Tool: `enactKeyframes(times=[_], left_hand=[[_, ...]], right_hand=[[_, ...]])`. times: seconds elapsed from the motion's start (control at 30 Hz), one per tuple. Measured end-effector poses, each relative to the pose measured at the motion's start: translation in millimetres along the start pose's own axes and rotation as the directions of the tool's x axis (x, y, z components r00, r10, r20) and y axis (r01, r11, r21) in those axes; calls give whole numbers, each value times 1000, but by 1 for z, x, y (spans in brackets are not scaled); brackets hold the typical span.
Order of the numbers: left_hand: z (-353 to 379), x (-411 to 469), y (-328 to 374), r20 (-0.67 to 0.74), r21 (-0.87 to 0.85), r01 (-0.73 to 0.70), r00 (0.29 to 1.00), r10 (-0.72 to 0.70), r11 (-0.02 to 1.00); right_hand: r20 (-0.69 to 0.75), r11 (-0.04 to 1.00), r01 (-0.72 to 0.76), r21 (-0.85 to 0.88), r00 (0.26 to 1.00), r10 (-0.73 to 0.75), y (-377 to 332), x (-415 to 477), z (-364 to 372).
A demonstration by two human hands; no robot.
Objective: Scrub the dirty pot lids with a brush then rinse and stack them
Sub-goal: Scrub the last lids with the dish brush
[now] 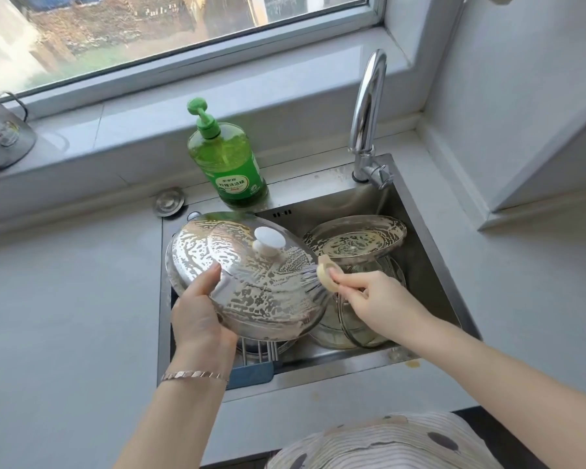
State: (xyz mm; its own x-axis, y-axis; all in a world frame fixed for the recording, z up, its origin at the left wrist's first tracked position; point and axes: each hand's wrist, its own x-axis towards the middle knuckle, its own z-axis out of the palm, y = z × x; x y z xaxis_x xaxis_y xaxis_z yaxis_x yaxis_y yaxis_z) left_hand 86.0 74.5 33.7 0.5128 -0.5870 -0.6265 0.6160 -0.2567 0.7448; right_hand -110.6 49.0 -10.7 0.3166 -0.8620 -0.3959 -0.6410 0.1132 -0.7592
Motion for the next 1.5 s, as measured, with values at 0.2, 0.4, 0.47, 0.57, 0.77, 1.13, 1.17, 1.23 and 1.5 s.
enactKeyframes(times=[0.2,0.4,0.47,0.57,0.77,1.13,1.17,1.23,1.5], left_hand=[[9,6,11,-117,-41,-56,992,51,998],[15,4,15,-145,-112,50,987,-67,992],[14,5,16,-155,-126,65,984,-85,990],[10,4,15,-138,-121,84,985,-100,989],[-3,13,24,-49,-33,65,997,-66,997],[-25,25,41,196,256,95,970,-147,962],[-25,23,40,207,277,111,963,-172,955],[-23,22,35,211,340,125,956,-205,932],[-21,20,28,220,394,165,938,-267,904]], right_hand=[[30,984,146,97,988,-150,-12,-20,17],[-57,989,146,35,988,-144,-14,-14,14],[-9,973,231,28,973,-231,-22,-27,21],[-95,997,74,14,993,-73,-5,-5,6],[33,988,133,74,990,-136,-10,-12,-2],[52,999,-35,19,998,34,13,9,-24],[30,998,-58,6,998,57,16,13,-25],[69,1000,9,-11,998,-8,12,12,-19],[67,998,-22,-55,997,26,15,11,-12]])
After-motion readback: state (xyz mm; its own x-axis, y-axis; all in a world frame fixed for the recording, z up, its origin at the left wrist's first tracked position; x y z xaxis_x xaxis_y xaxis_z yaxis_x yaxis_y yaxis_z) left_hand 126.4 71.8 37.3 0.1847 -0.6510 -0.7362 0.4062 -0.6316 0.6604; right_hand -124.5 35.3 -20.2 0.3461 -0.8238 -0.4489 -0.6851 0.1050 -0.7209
